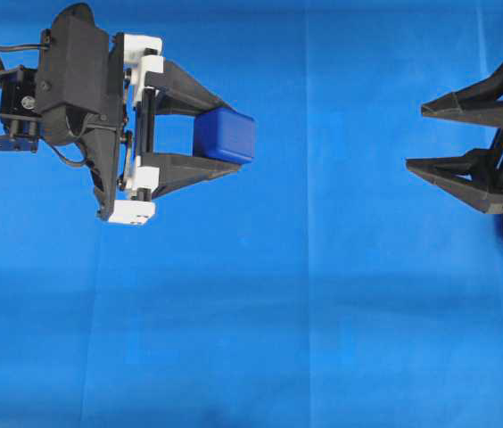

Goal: Handover the blue block to the right arm after grasping it with the left arm, then place it in the designated position.
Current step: 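Lift the cube with the left gripper and raise it upright, then move the open right gripper to the cube held by the left gripper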

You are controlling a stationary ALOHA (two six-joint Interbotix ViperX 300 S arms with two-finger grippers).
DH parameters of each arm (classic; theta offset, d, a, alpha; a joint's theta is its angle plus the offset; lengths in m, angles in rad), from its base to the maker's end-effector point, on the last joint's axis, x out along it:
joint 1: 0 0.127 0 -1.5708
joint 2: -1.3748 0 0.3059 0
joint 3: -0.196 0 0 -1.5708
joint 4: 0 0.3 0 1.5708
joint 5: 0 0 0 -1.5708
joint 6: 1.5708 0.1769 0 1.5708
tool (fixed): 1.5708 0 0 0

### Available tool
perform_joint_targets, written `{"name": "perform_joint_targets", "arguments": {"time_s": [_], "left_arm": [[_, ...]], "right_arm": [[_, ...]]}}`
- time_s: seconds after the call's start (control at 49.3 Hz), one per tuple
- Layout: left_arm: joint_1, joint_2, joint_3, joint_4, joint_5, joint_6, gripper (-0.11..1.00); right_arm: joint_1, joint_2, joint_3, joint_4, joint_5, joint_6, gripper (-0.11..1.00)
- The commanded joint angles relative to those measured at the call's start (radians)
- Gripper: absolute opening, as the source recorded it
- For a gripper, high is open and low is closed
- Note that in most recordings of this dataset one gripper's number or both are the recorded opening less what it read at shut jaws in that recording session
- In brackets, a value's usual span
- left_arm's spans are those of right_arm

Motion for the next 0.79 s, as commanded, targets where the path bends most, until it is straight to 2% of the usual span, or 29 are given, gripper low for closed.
{"name": "perform_joint_targets", "arguments": {"time_s": [0.0,0.162,0.304,0.568,0.77], "left_arm": [[-0.003,-0.020,-0.012,-0.003,-0.011,-0.002,0.48],[-0.002,-0.020,-0.012,-0.003,-0.011,-0.002,0.48],[-0.002,-0.020,-0.012,-0.003,-0.011,-0.002,0.48],[-0.003,-0.020,-0.012,-0.005,-0.012,-0.002,0.48],[-0.003,-0.020,-0.012,-0.005,-0.011,-0.002,0.48]], "right_arm": [[0.000,0.012,-0.026,-0.025,-0.003,-0.051,0.96],[0.000,0.035,-0.025,-0.107,0.000,-0.166,0.96],[0.000,0.049,-0.028,-0.149,0.000,-0.216,0.96],[0.000,0.064,-0.046,-0.166,-0.006,-0.250,0.96],[0.000,0.060,-0.055,-0.166,-0.006,-0.252,0.96]]}}
